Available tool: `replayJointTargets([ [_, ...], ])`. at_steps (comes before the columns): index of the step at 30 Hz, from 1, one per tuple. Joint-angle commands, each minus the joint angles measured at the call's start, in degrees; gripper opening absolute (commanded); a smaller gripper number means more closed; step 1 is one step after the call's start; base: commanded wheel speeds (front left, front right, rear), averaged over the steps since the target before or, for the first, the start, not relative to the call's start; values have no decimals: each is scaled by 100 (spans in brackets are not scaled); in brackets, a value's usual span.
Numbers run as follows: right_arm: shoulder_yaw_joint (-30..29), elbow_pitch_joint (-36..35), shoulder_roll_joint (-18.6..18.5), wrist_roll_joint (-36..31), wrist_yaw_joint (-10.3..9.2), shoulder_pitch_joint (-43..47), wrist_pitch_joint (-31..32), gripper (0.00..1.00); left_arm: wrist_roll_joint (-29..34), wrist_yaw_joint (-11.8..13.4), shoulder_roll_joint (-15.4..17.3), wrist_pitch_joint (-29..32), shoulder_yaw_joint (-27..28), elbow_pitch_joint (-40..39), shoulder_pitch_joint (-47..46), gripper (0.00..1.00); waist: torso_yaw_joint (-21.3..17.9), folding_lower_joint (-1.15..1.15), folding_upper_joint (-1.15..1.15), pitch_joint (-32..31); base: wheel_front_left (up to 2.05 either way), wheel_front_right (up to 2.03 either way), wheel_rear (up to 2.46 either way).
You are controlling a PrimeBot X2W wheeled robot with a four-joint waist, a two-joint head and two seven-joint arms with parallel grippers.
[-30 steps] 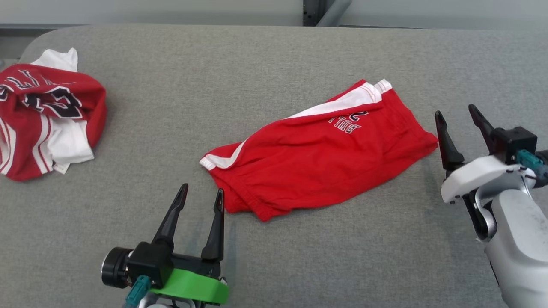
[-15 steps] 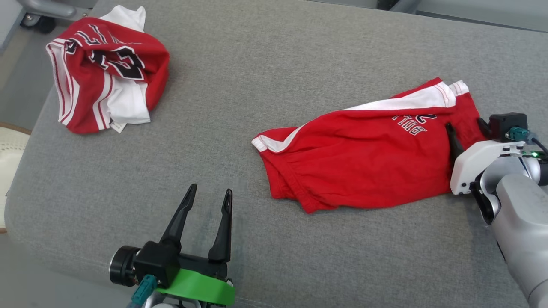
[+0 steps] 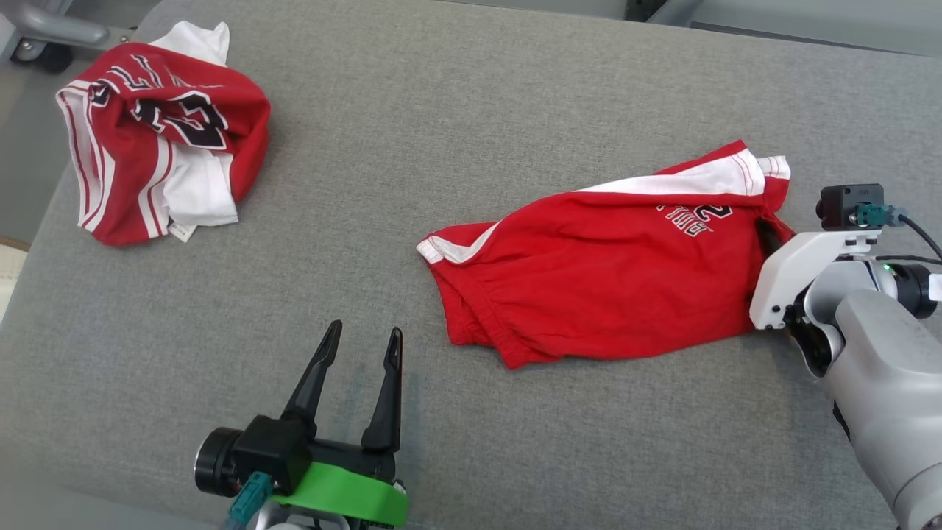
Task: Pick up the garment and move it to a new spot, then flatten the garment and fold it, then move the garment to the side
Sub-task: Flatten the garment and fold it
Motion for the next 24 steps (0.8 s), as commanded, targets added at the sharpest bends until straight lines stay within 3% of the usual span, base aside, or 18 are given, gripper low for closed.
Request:
replayJointTargets([
  [1,147,199,-136,178,-25,528,253,0,32,-13,0,-17,30,22,-44,100,-189,0,19,-74,0,0,0],
  [14,239,-595,-210,1689,-20,683,117,0,48,35,2,-17,233,102,227,100,-728,0,19,-407,0,0,0],
  [19,132,-858,-766,2242,-17,1007,214,0,114,-9,2,-17,272,121,433,100,-952,0,19,-603,0,0,0],
  [24,-125,-780,-1393,2360,-12,1071,115,0,124,-65,2,-17,281,146,572,100,-1002,0,19,-744,0,0,0],
])
